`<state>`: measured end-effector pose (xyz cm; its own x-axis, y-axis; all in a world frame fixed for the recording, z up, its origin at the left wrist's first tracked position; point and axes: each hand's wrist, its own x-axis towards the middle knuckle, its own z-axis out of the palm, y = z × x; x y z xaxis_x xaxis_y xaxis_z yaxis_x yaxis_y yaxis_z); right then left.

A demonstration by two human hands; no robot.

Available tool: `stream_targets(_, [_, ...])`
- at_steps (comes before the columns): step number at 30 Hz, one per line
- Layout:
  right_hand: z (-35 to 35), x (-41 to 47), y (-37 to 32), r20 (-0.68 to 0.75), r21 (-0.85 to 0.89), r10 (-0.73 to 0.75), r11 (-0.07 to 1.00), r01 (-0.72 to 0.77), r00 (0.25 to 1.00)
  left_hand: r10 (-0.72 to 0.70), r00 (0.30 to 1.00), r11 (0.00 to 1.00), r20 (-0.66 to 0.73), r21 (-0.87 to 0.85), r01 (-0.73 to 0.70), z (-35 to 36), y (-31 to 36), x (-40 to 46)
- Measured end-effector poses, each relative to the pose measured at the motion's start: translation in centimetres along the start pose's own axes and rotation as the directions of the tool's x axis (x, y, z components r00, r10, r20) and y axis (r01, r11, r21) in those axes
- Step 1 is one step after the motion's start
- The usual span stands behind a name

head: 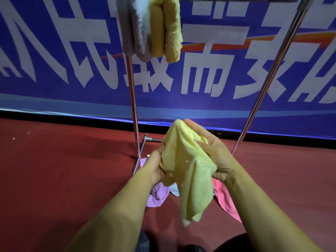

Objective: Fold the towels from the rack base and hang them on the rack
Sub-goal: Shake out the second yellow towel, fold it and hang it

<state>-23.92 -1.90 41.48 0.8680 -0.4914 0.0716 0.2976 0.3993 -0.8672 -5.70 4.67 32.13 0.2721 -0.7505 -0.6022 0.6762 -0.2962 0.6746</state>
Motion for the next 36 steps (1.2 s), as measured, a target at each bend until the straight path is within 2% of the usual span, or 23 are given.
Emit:
stream_targets(2, [-1.2, -0.2, -0.2, -0.080, -0.090, 0.004, 0.996, -0.011, 0.997, 0.126, 0.989, 0.988, -0.076, -0.083, -0.132, 0.6, 0.5, -0.5])
stream_targets(5, [-3.5, -0.6, -0.4, -0.228, -0.362, -0.041, 0.931, -0.045, 0.973, 0.276, 0.942, 0.918, -0.193, -0.238, -0.318, -0.5, 2.3, -0.9])
stream_targets(7, [-4.8, -0.9, -0.3, -0.336, -0.512, -0.116, 0.856, -0.078, 0.935, 0.345, 0.911, 0.885, -0.228, -0.244, -0.396, -1.7, 3.6, -1.4])
stream_targets(9, [-5.8, -1.1, -0.1, -0.433, -0.583, -0.221, 0.808, -0.084, 0.874, 0.389, 0.885, 0.872, -0.255, -0.210, -0.443, -2.8, 4.4, -1.8])
stream_targets(11, [-6.7, -1.2, 0.1, -0.501, -0.588, -0.286, 0.805, -0.080, 0.817, 0.414, 0.868, 0.870, -0.275, -0.162, -0.466, -3.4, 4.9, -2.3])
stream_targets(14, [-7.8, -1.0, 0.4, -0.597, -0.533, -0.296, 0.841, -0.092, 0.746, 0.461, 0.844, 0.873, -0.274, -0.035, -0.487, -3.1, 5.4, -3.1])
stream_targets(18, [-8.6, -1.3, 0.4, -0.687, -0.465, -0.335, 0.884, -0.037, 0.645, 0.529, 0.806, 0.846, -0.266, 0.089, -0.526, -2.9, 5.6, -3.7])
stream_targets(21, [-9.1, -1.5, 0.6, -0.673, -0.441, -0.306, 0.897, -0.032, 0.674, 0.546, 0.797, 0.838, -0.259, 0.155, -0.524, -3.6, 5.6, -3.4])
stream_targets(23, [-9.1, -1.3, 0.5, -0.668, -0.337, -0.232, 0.942, -0.009, 0.707, 0.549, 0.799, 0.835, -0.244, 0.191, -0.516, -3.6, 5.5, -3.4])
stream_targets(25, [-8.7, -1.2, 0.0, -0.645, -0.217, -0.176, 0.975, 0.042, 0.744, 0.552, 0.810, 0.833, -0.197, 0.187, -0.521, -3.4, 5.5, -3.4])
stream_targets(28, [-8.4, -1.4, -0.5, -0.620, -0.193, -0.186, 0.978, 0.081, 0.762, 0.532, 0.841, 0.835, -0.104, 0.228, -0.500, -4.1, 5.6, -3.2])
stream_targets(31, [-8.1, -1.7, -0.5, -0.683, -0.208, -0.197, 0.976, 0.070, 0.704, 0.520, 0.846, 0.848, -0.117, 0.185, -0.496, -4.4, 6.0, -3.5])
stream_targets(33, [-8.1, -1.8, -0.5, -0.723, -0.286, -0.239, 0.958, 0.033, 0.648, 0.519, 0.848, 0.851, -0.105, 0.154, -0.502, -4.3, 6.0, -3.9])
stream_targets(36, [-8.4, -1.6, 0.0, -0.726, -0.385, -0.293, 0.923, -0.014, 0.622, 0.521, 0.849, 0.848, -0.087, 0.166, -0.503, -4.4, 5.4, -3.8])
